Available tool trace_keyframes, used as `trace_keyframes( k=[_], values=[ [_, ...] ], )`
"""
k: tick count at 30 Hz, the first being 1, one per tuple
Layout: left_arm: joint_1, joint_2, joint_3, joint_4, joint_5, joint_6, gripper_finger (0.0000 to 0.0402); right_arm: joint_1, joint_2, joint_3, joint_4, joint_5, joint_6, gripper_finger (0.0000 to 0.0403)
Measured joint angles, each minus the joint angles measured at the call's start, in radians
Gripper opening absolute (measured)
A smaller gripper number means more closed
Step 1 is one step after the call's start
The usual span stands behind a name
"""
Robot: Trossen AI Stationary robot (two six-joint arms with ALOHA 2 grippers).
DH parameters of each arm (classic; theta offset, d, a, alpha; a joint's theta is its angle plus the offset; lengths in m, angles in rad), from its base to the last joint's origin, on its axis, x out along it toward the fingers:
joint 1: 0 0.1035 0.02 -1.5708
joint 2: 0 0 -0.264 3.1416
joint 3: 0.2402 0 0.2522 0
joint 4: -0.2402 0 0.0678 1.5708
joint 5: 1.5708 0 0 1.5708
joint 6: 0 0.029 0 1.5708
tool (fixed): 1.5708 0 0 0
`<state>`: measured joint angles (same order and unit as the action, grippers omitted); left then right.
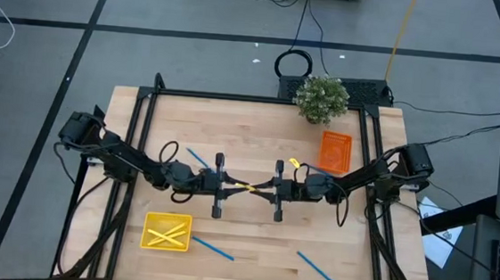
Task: Sort pens & pencils
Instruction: Put the yellow ballpen into the yellow bin
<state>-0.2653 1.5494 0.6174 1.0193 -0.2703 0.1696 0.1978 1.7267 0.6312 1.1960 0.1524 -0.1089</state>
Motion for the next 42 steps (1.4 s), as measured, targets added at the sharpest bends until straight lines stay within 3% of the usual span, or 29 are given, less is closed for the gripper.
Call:
trace_keyframes(
  k=[3, 8, 13, 18, 26, 31, 37, 42],
  values=[
    [0.0, 0.0, 0.0, -0.007, -0.004, 0.001, 0.0036, 0.0, 0.0, 0.0, -0.004, 0.0, 0.007, 0.0042],
    [0.0, -0.034, 0.0, -0.092, -0.027, 0.005, 0.0034, 0.001, -0.005, 0.0, -0.008, 0.003, 0.02, 0.0132],
    [-0.016, -0.14, 0.0, -0.276, -0.098, 0.0, 0.0034, 0.001, -0.051, -0.007, -0.043, 0.005, 0.018, 0.0226],
    [-0.071, -0.285, 0.0, -0.497, -0.166, -0.012, 0.0033, 0.001, -0.152, -0.043, -0.122, 0.006, 0.019, 0.0277],
    [-0.221, -0.494, -0.001, -0.759, -0.332, -0.006, 0.0033, 0.001, -0.295, -0.115, -0.155, 0.007, -0.057, 0.0282],
    [-0.273, -0.548, -0.054, -0.745, -0.438, 0.007, 0.0033, 0.001, -0.367, -0.122, -0.154, 0.007, -0.141, 0.0279],
    [-0.26, -0.594, -0.138, -0.734, -0.455, -0.049, 0.0033, 0.007, -0.424, -0.122, -0.218, 0.007, -0.115, 0.0279],
    [-0.229, -0.61, -0.151, -0.745, -0.375, -0.074, 0.0033, 0.007, -0.427, -0.122, -0.273, 0.007, -0.113, 0.0279]
  ],
)
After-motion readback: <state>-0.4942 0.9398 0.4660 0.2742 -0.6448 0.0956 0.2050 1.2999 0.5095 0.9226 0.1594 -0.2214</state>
